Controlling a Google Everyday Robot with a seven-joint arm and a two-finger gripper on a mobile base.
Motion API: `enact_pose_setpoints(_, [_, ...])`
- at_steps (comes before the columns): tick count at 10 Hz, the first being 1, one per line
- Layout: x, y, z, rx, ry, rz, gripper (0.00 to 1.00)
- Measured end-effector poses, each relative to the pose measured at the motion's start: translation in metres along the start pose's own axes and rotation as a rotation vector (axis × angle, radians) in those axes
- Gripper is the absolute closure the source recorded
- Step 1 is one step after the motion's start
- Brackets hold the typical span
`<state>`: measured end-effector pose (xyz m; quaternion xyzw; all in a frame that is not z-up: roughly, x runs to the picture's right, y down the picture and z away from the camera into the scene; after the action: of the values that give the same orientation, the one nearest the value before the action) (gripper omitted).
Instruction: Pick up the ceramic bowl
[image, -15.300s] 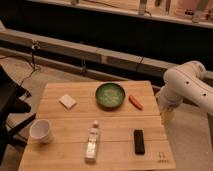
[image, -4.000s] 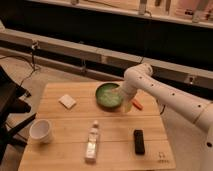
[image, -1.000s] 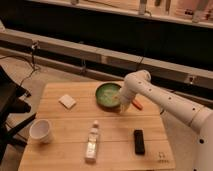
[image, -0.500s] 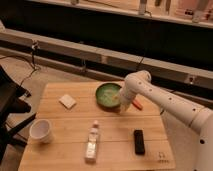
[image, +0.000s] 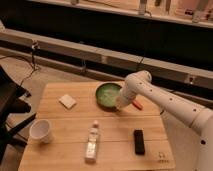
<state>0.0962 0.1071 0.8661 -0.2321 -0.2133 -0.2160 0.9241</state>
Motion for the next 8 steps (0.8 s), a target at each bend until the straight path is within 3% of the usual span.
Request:
enact_pose_setpoints(3, [-0.013, -0.005, -0.018, 0.029, 0.02, -0.061, 0.56])
enact_pose_setpoints(6, [-0.015, -0.011, -0.031, 0.052, 0.031, -0.081, 0.26])
enact_pose_setpoints(8, [-0.01, -0.015, -0.029, 0.052, 0.037, -0.079, 0.2])
